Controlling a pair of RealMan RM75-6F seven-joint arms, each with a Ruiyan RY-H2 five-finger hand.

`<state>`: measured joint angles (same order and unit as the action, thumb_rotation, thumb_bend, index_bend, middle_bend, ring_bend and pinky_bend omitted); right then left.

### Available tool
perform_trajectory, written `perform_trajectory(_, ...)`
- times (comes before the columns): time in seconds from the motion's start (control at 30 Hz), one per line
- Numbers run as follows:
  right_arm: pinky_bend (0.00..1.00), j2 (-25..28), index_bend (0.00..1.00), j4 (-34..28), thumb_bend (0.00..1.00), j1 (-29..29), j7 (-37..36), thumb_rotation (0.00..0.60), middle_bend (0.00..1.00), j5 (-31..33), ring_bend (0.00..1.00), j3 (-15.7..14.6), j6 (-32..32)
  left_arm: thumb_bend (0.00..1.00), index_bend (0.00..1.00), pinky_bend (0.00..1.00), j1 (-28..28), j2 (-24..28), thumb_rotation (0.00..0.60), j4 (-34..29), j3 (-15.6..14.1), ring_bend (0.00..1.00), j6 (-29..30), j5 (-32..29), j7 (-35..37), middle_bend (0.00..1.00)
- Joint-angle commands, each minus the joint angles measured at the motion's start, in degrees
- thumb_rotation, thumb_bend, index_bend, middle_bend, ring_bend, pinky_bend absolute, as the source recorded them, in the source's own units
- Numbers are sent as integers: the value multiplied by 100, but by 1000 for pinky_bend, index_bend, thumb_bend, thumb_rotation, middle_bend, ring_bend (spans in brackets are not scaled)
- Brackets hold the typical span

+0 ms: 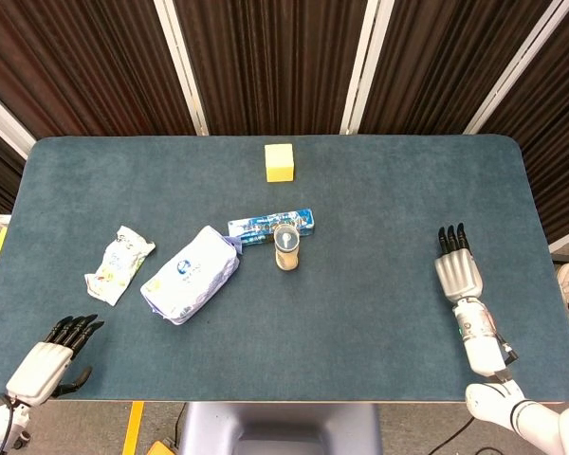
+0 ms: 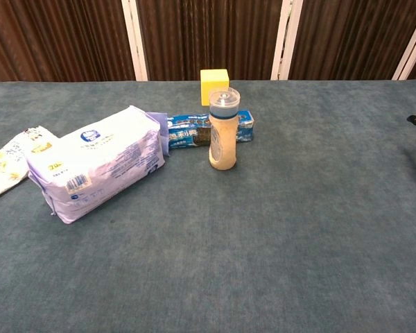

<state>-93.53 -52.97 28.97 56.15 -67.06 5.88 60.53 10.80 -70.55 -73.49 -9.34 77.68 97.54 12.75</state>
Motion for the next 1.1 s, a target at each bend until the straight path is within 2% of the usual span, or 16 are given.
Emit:
perform_trajectory(0.03,0,0,639,0,466,3,10,600,143,7,0,-4,-4,456,0,49,8,11,600,-2,-15,0,-15,14,13,0)
perform_trajectory(0.53,0,68,522,-105,466,-12,55,600,142,56,0,-7,42,454,0,49,0,22,600,-6,-13,0,18,23,14,0)
perform_trajectory(0.7,0,332,444,-589,466,-136,-192,600,140,-41,0,7,322,451,0,49,-12,34,600,-7,-16,0,71,49,34,0)
perform_trajectory(0.8,0,757,381,-1548,466,-420,-936,600,138,-154,0,77,750,449,0,49,-47,25,600,-15,11,0,120,11,-24,0)
perform_trajectory(0.87,0,1260,334,-2690,466,-754,-2027,600,127,-249,0,128,1008,448,0,49,-70,23,600,-44,23,0,154,-2,-52,0)
perform_trajectory(0.93,0,1880,274,-3730,466,-1177,-3090,600,102,-639,0,-32,1397,447,0,48,-86,23,600,-64,30,0,208,15,-65,0)
perform_trajectory(0.97,0,2095,245,-4044,465,-1381,-3503,600,89,-891,0,-143,1655,447,0,49,-96,16,600,-63,36,0,245,29,-70,0)
perform_trajectory(1.03,0,2452,200,-4351,452,-1872,-4191,600,64,-1526,0,-508,2317,447,0,49,-122,-8,600,-48,52,0,359,72,-59,0)
perform_trajectory(1.1,0,2594,150,-4352,432,-2317,-4472,600,25,-1840,0,-761,2922,448,0,48,-155,-37,600,-8,72,0,481,107,-45,0)
